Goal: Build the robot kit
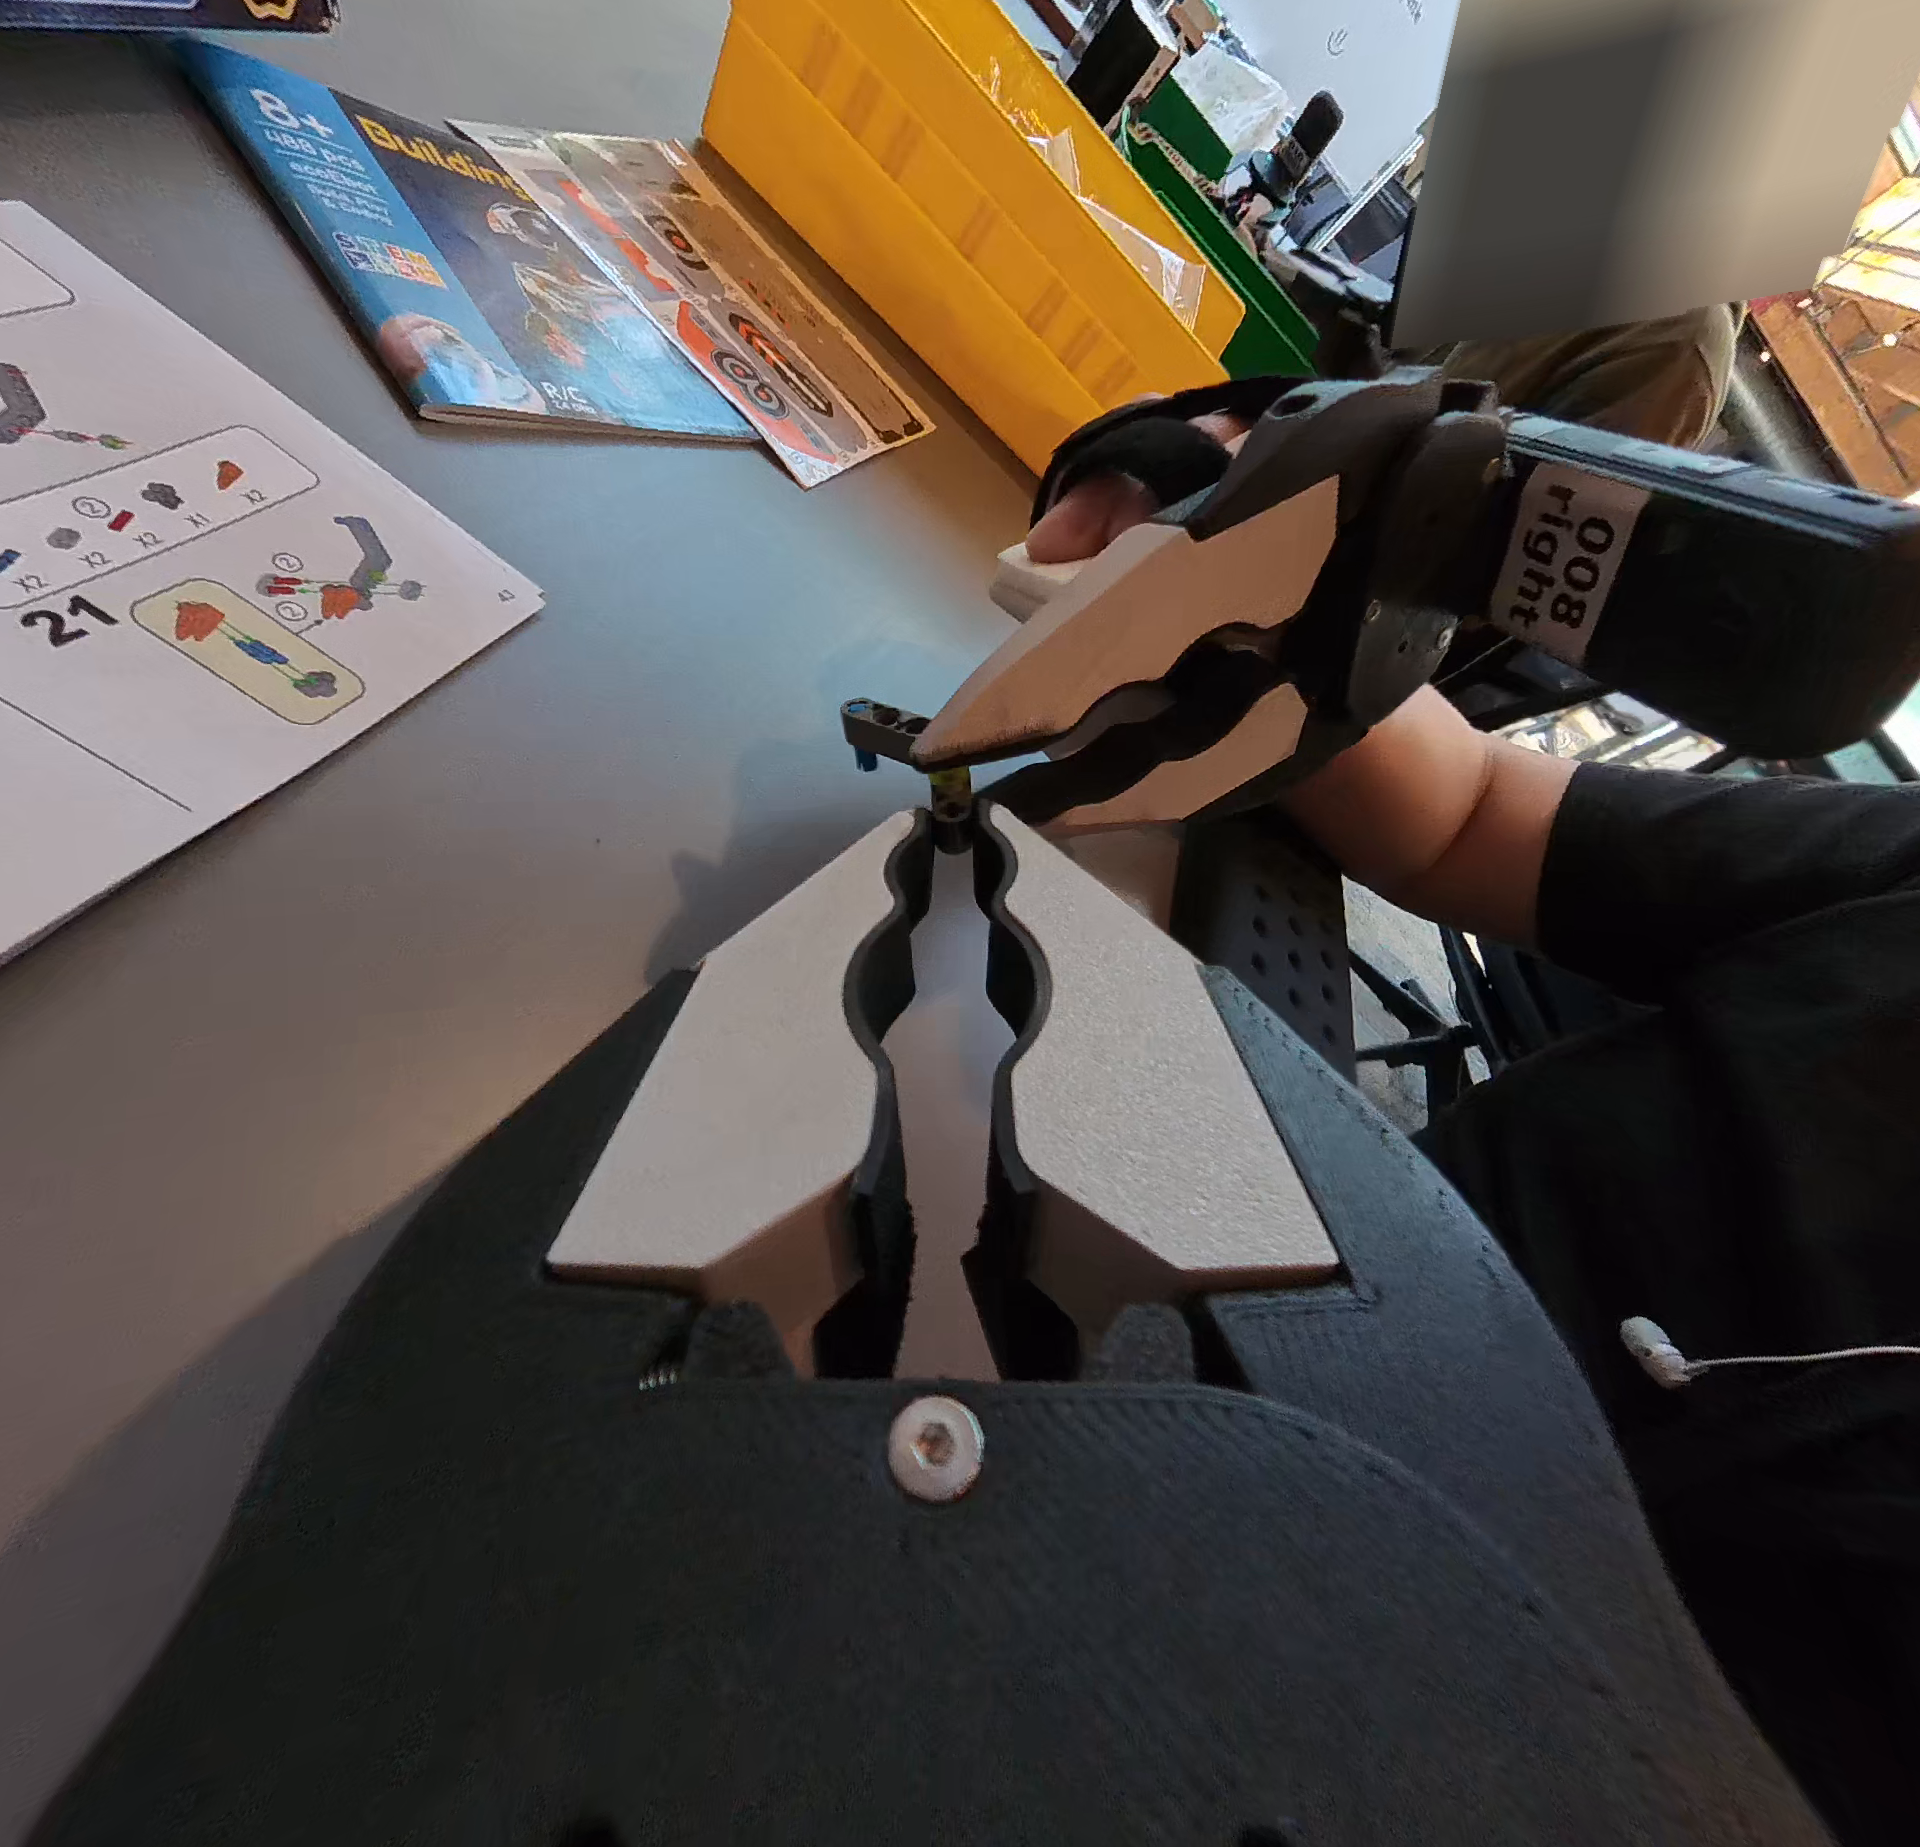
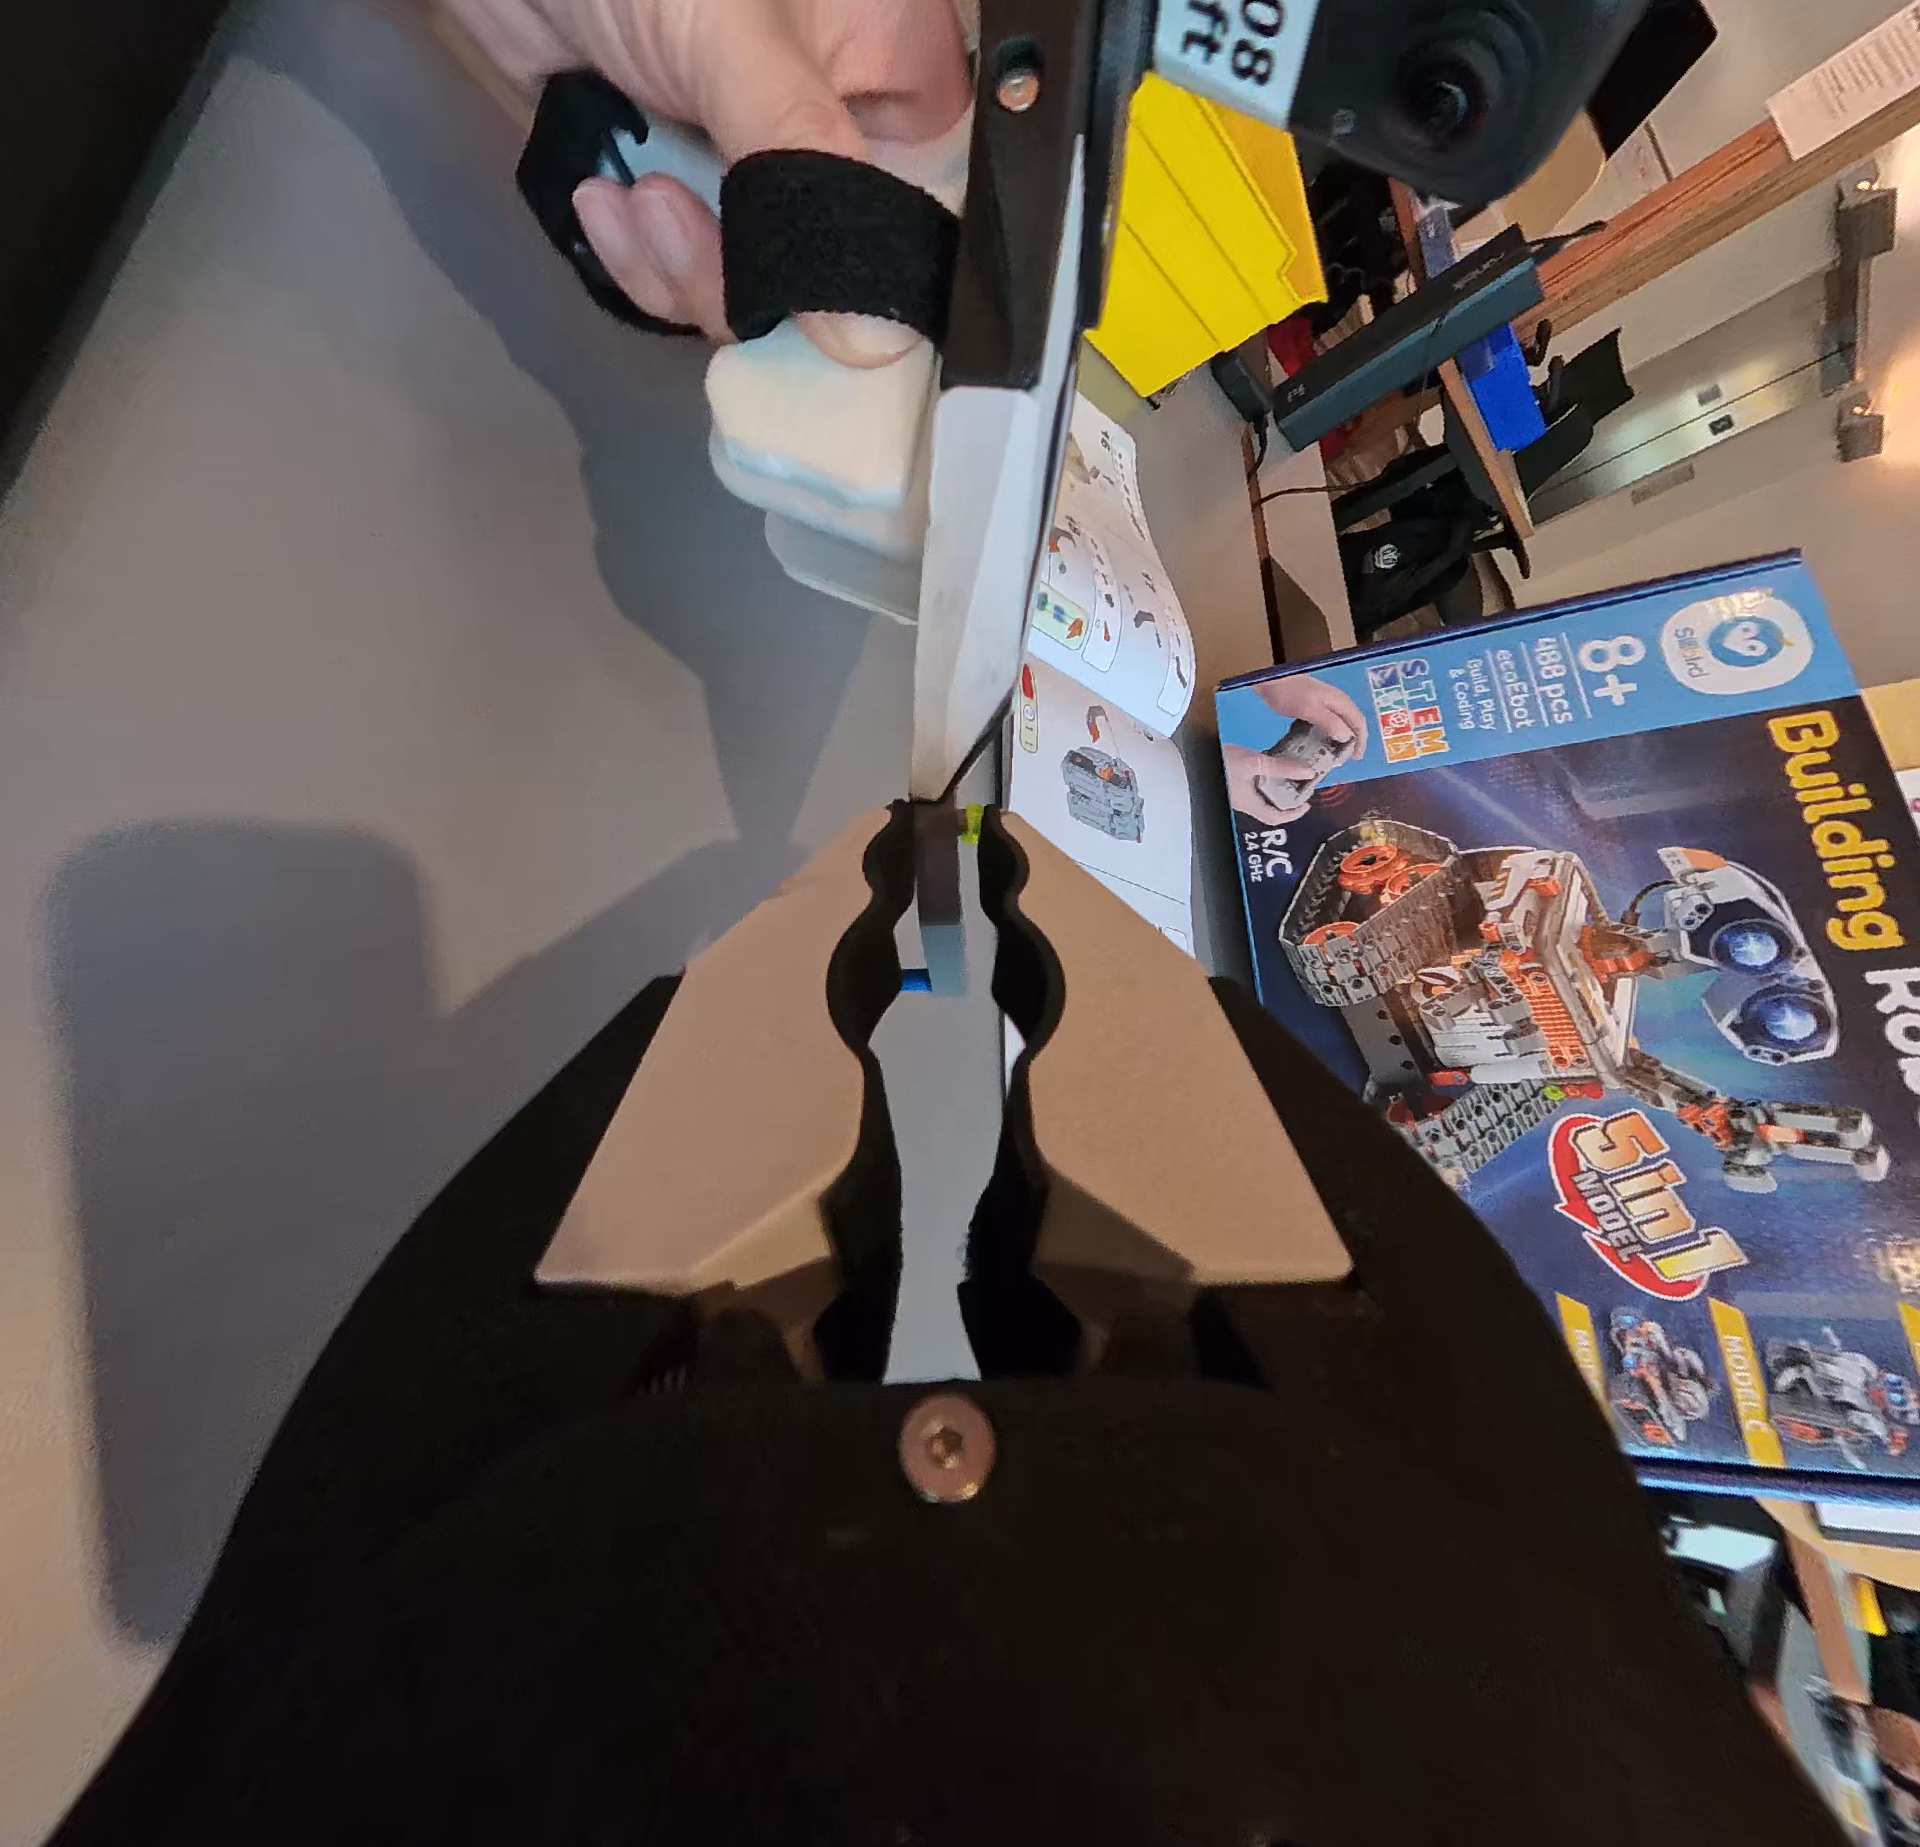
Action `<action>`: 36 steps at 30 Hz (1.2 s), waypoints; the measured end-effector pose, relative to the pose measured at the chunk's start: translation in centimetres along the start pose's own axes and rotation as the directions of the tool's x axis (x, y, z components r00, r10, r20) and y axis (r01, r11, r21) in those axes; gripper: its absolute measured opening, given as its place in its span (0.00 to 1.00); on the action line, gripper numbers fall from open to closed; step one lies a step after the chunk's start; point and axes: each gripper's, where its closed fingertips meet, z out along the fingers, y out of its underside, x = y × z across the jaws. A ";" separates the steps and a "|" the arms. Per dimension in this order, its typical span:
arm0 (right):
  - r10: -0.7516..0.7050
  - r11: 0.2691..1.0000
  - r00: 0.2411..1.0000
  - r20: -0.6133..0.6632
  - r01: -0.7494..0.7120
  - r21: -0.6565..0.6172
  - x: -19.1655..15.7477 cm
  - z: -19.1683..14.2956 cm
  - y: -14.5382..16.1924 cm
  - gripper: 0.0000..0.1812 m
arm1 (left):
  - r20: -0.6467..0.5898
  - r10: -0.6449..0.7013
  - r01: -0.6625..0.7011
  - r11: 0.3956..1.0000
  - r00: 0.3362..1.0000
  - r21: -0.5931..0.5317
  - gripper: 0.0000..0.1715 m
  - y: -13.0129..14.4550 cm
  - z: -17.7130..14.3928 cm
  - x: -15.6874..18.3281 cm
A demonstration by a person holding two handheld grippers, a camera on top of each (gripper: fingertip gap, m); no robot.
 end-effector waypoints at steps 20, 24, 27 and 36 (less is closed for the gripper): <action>-0.118 0.992 0.993 -0.004 0.118 -0.034 -1.1 0.9 0.7 0.07 | 0.065 0.016 -0.010 0.996 0.998 -0.090 0.03 1.3 0.4 -1.0; -0.149 0.988 0.989 0.011 0.149 -0.037 -1.4 0.9 0.8 0.07 | 0.072 0.026 -0.018 0.994 0.997 -0.107 0.03 1.5 0.5 -1.0; -0.107 0.993 0.994 0.032 0.109 -0.053 -1.5 1.0 1.1 0.07 | 0.080 0.025 -0.016 0.994 0.996 -0.112 0.03 1.7 0.7 -1.2; -0.055 0.998 0.998 -0.011 0.055 -0.025 -0.6 0.8 0.5 0.07 | 0.058 0.005 -0.002 0.998 0.998 -0.057 0.03 0.7 0.1 -0.9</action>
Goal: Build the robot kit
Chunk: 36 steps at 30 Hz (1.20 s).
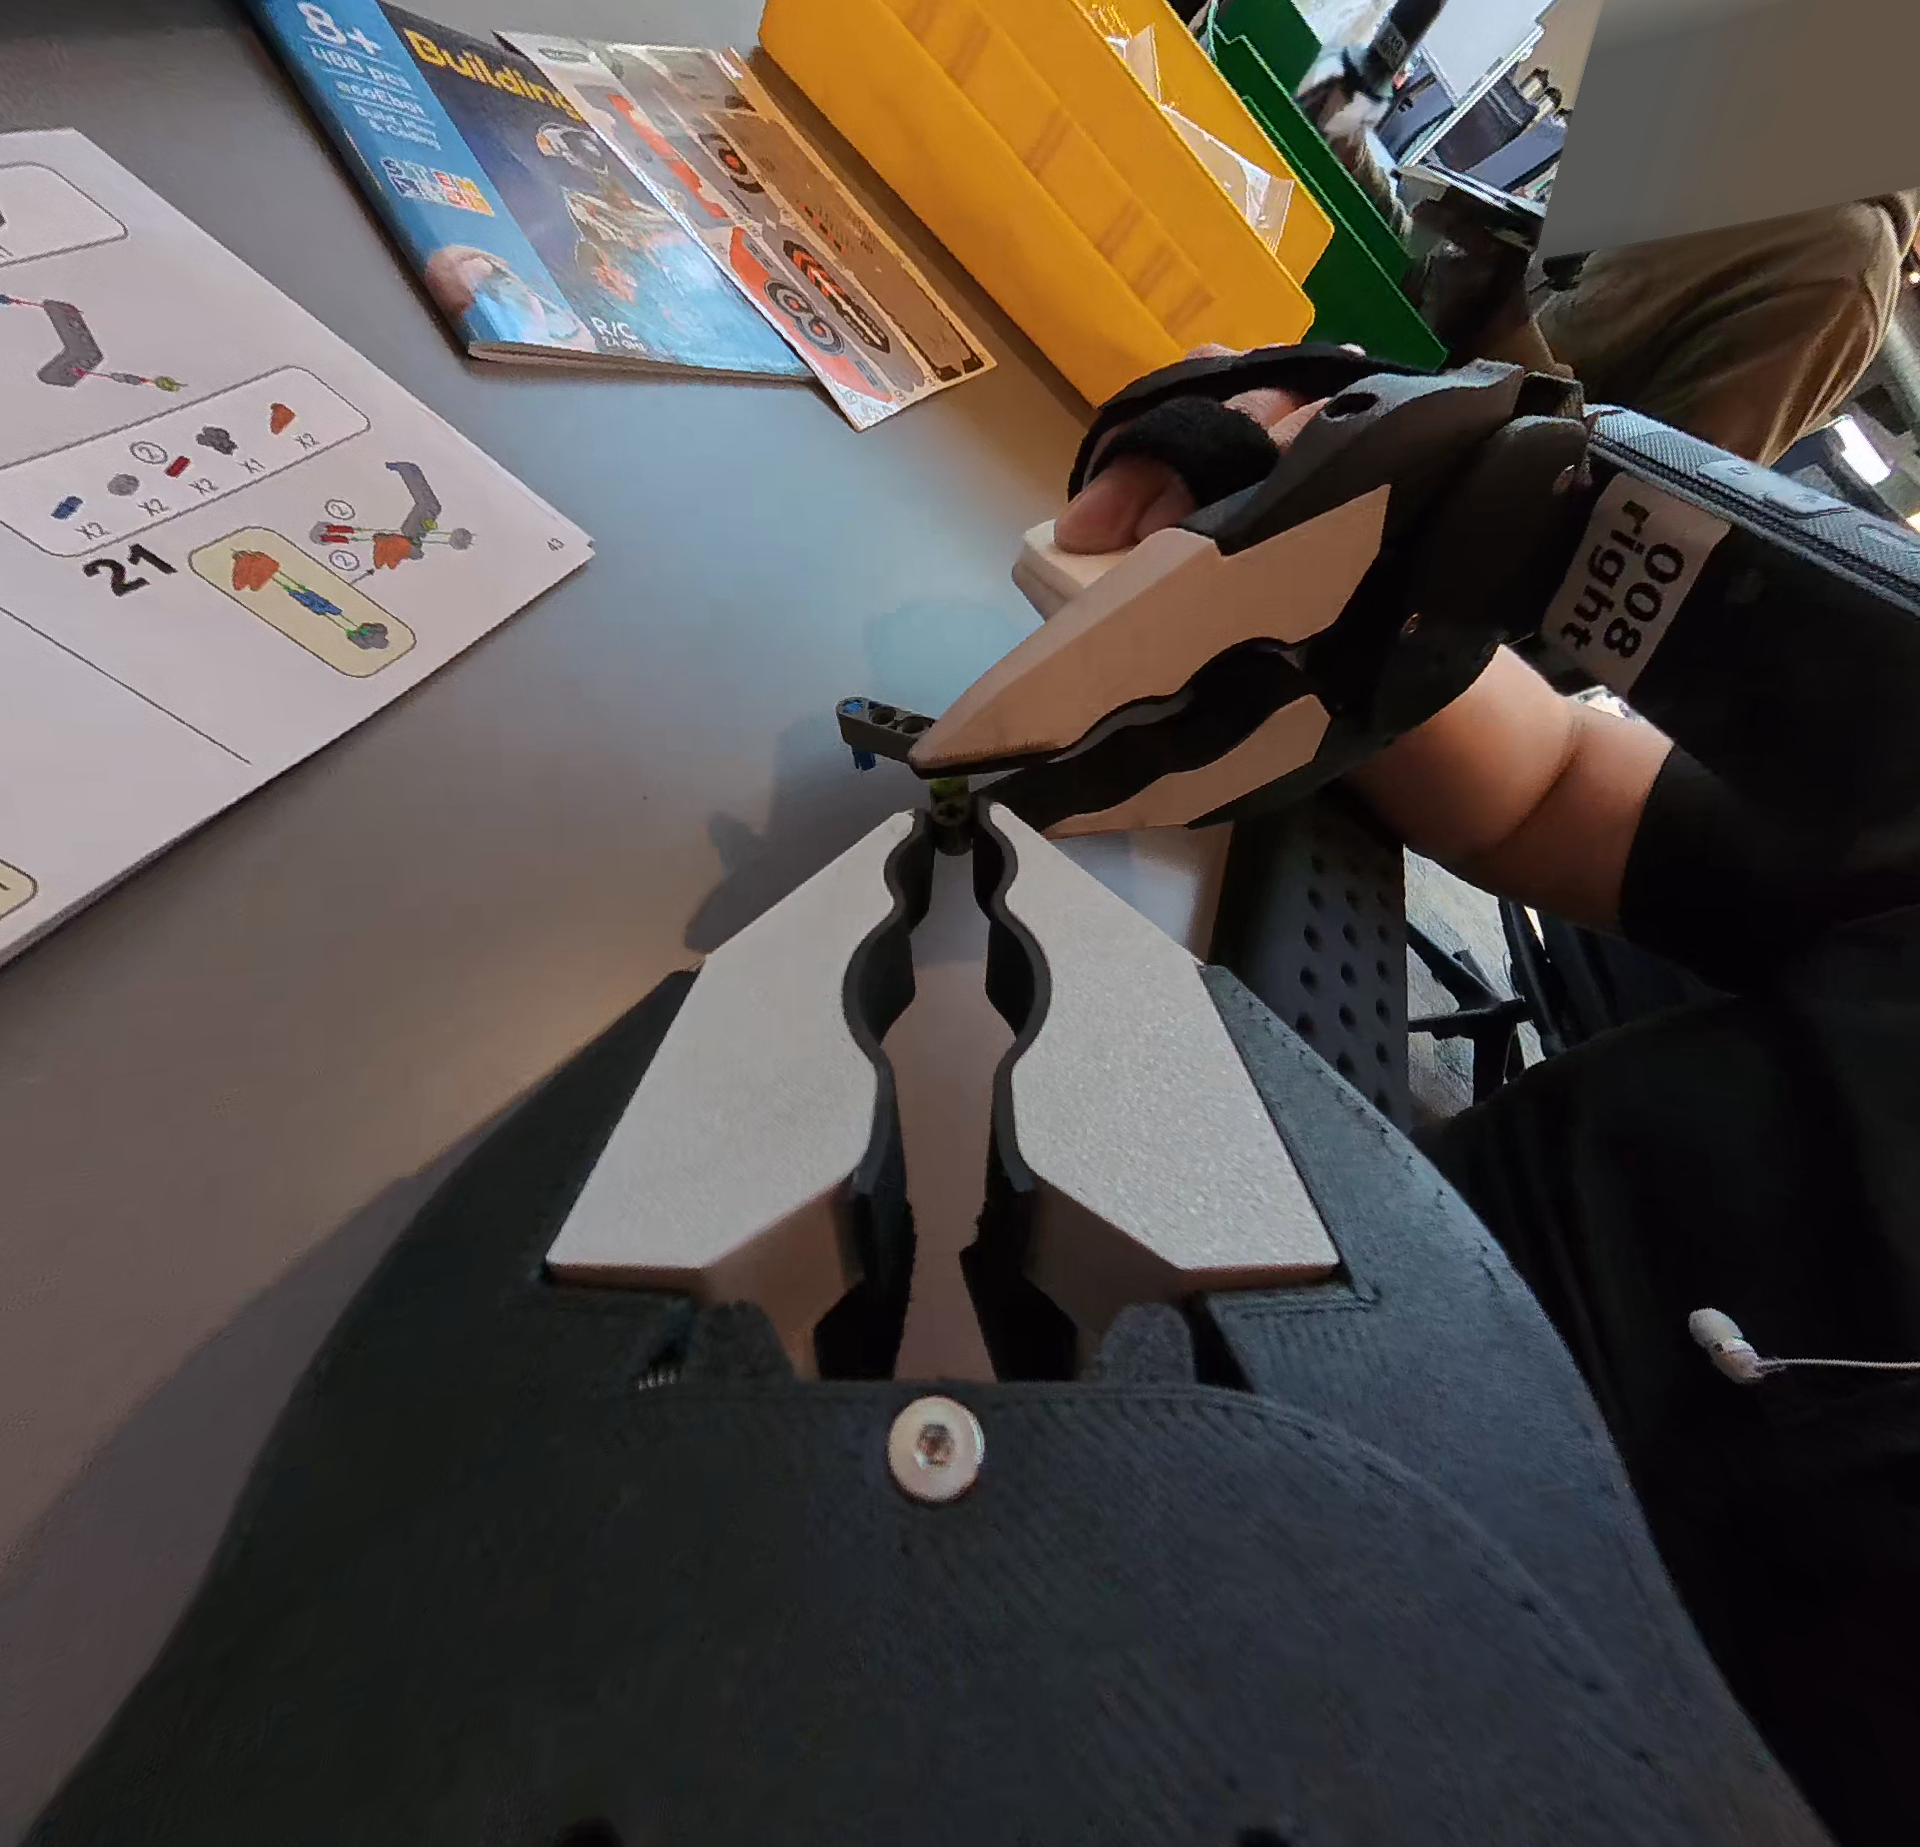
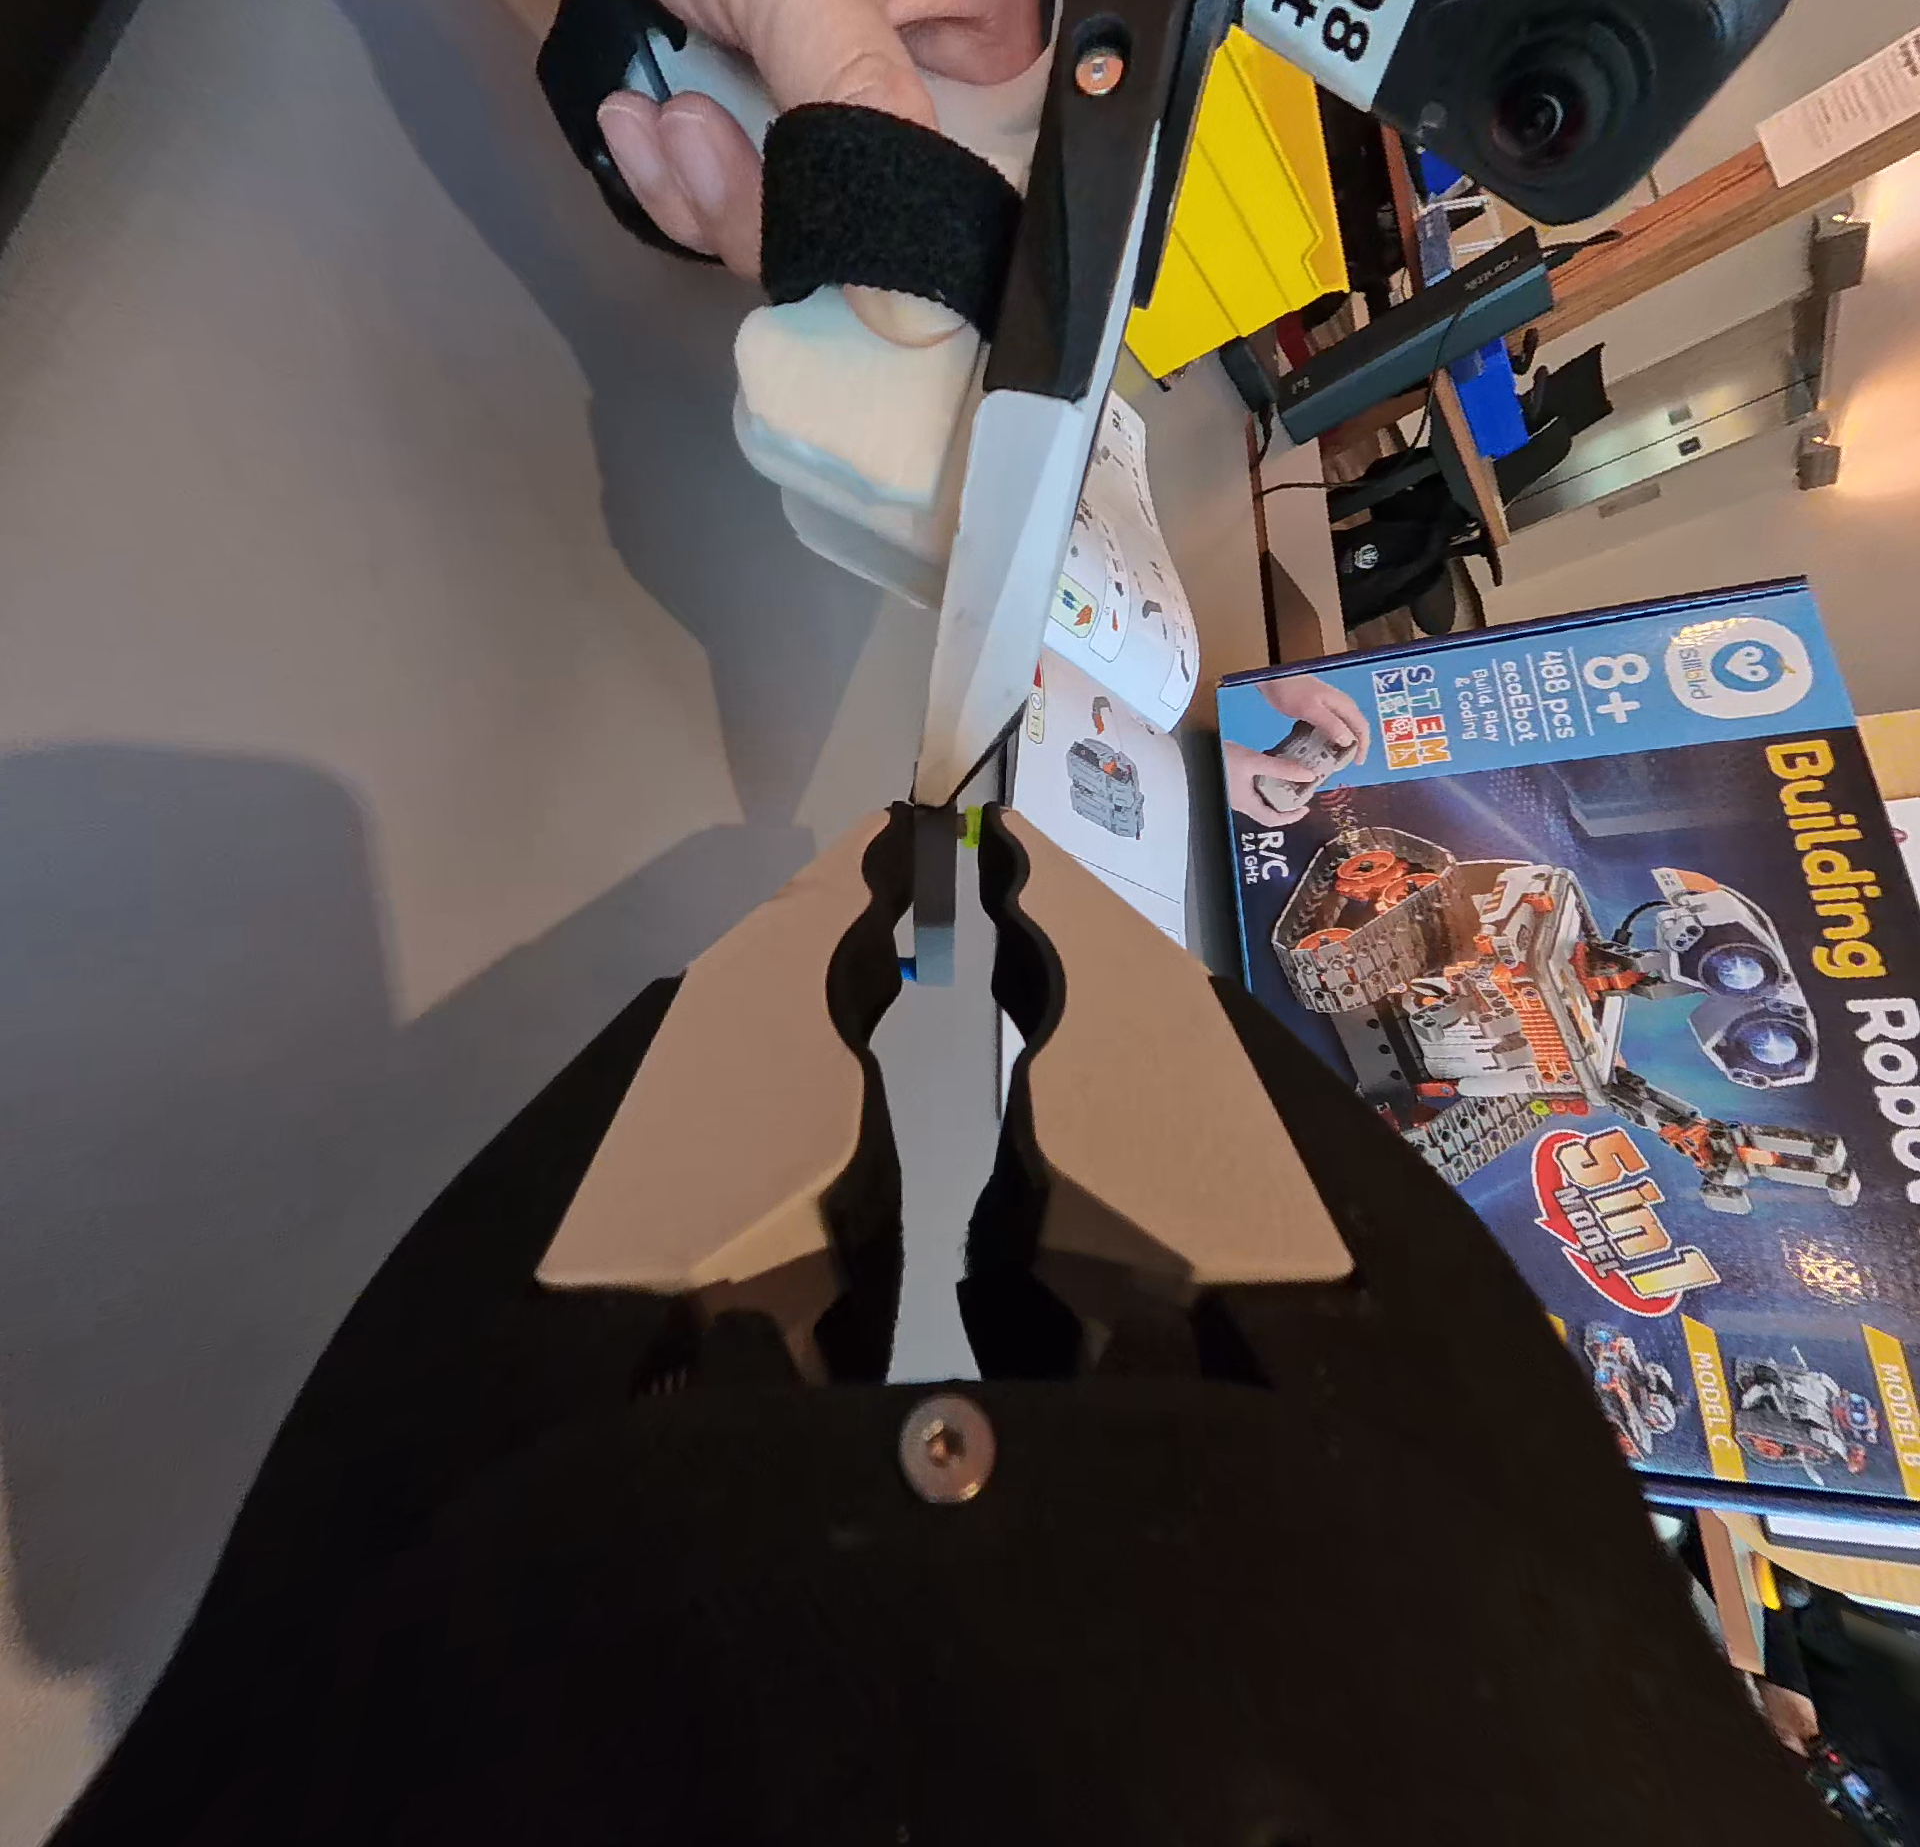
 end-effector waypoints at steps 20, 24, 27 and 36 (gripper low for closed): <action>-0.006 0.999 1.000 0.008 0.007 -0.054 -0.2 0.3 0.4 0.06 | -0.003 -0.008 0.008 1.000 1.000 -0.008 0.03 0.1 0.1 -0.4; 0.030 0.999 0.998 -0.060 -0.029 0.022 1.1 -0.2 0.6 0.08 | -0.051 -0.044 0.048 0.997 0.998 0.066 0.03 -1.0 -0.2 -0.2; 0.102 0.994 0.990 -0.093 -0.098 0.043 2.4 -1.3 1.1 0.14 | -0.129 -0.106 0.123 0.984 0.986 0.132 0.03 -2.0 -1.0 0.2; 0.101 0.984 0.992 -0.072 -0.089 0.156 2.4 -2.6 -1.0 0.15 | -0.169 -0.071 0.093 0.988 0.983 0.125 0.03 -1.9 -0.7 1.3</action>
